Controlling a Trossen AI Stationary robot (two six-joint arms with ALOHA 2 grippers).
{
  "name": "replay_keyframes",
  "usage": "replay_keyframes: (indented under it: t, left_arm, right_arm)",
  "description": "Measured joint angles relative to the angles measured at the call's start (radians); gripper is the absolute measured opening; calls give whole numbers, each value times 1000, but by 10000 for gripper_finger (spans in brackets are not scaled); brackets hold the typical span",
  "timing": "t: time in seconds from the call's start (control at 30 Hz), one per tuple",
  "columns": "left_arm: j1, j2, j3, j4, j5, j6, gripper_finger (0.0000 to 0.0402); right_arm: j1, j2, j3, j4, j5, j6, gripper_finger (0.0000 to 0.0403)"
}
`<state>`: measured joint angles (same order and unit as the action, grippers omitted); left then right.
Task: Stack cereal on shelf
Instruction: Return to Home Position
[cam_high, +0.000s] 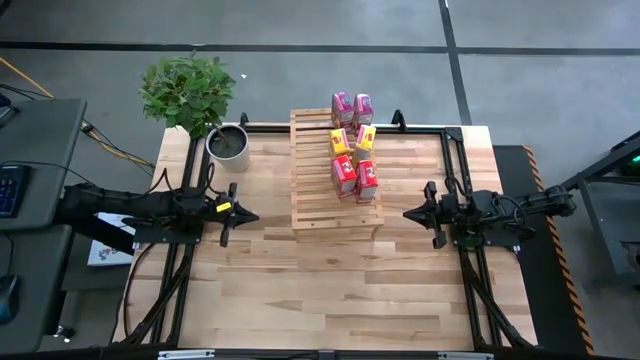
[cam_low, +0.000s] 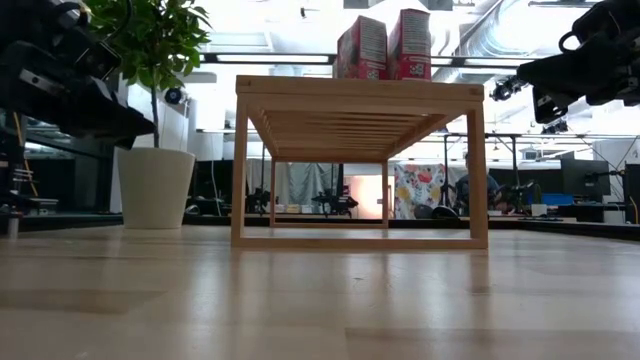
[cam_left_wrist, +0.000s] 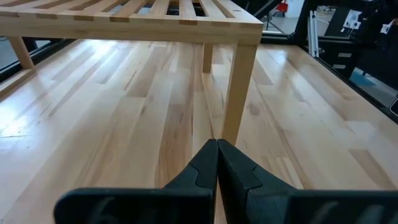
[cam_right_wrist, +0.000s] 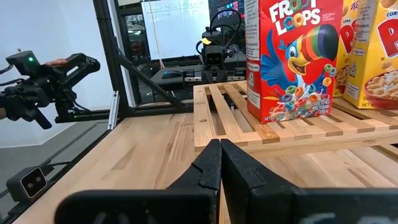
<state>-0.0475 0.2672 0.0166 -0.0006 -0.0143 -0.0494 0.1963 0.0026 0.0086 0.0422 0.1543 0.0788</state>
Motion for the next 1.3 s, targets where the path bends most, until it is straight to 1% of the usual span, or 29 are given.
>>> replay_keyframes:
  t: [0.23,0.4,0.53,0.73,0.83,1.03,1.3]
  left_arm:
    - [0,-2,0,0,0,0,0]
    - [1,-17,0,-1,0,0,0]
    - [22,-72,0,0,1,0,0]
    - [34,-221,0,3,0,0,0]
    - [33,-267,0,4,0,0,0]
    - [31,-263,-1,17,0,0,0]
    - [-15,-264,-1,18,-1,0,0]
  right_arm:
    - [-69,-2,0,0,-8,0,0]
    - [-94,0,0,0,-7,0,0]
    - [-100,2,0,0,-7,0,0]
    - [-100,3,0,0,-7,0,0]
    - [-100,3,0,0,-8,0,0]
    - [-100,3,0,0,-7,0,0]
    - [-100,3,0,0,-7,0,0]
